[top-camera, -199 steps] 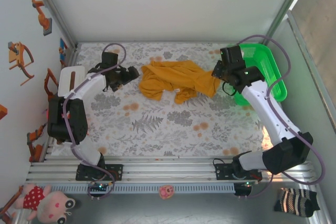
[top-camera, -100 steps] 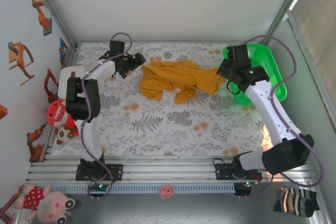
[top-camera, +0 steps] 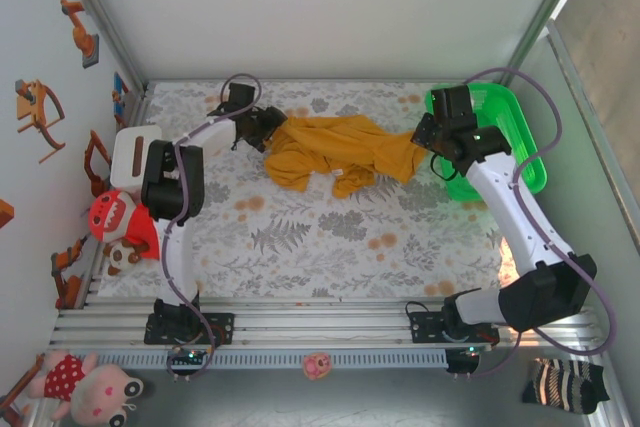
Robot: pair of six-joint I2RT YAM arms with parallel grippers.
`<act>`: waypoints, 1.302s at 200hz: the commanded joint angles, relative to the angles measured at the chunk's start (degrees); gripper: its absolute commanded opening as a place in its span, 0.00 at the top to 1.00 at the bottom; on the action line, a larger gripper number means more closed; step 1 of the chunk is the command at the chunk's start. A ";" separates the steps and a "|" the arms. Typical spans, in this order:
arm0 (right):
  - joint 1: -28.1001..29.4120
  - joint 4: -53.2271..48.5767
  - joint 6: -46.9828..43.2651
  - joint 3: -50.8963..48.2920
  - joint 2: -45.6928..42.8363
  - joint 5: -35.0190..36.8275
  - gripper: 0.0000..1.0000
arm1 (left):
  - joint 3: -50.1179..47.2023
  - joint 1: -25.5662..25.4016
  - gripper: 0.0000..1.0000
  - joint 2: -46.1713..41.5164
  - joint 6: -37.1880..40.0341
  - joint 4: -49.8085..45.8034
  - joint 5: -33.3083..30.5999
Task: Fold the inside-out t-shirt
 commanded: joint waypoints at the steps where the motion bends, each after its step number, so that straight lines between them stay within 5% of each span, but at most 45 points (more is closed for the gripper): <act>1: -0.76 0.95 -0.82 -0.10 -0.39 -0.19 1.00 | 2.60 -0.20 0.53 2.04 -2.06 1.67 1.16; 20: -1.95 1.36 -0.57 0.91 -0.37 -1.30 1.00 | 5.08 0.51 1.00 2.26 -1.22 0.49 1.26; 51: -7.20 6.02 0.81 5.87 1.70 -11.45 1.00 | 16.01 3.96 1.00 -2.02 4.78 -7.74 -0.43; 106: -12.00 9.18 3.77 29.30 11.32 -24.30 1.00 | 50.55 10.16 1.00 -3.85 10.59 -21.15 3.67; 140: -13.95 11.14 6.31 34.93 12.71 -26.59 1.00 | 51.07 10.98 1.00 -8.42 10.49 -19.66 6.36; 176: -14.16 12.83 6.79 22.20 7.85 -27.19 1.00 | 33.80 9.08 0.98 -17.53 13.48 -18.46 10.78; 215: -14.14 16.29 7.62 -7.19 -2.58 -26.98 1.00 | -13.21 2.51 0.91 -38.14 17.42 -5.36 4.20; 225: -14.05 16.12 7.28 -13.90 -4.38 -27.05 1.00 | -24.54 1.10 0.81 -42.51 17.09 -2.56 1.96; 240: -13.95 14.67 5.85 -21.53 -6.17 -26.27 1.00 | -37.31 0.37 0.53 -46.71 16.13 -0.83 0.02; 260: -13.96 12.44 3.33 -26.84 -7.86 -24.81 1.00 | -44.66 0.82 0.27 -50.79 16.47 -5.71 -6.23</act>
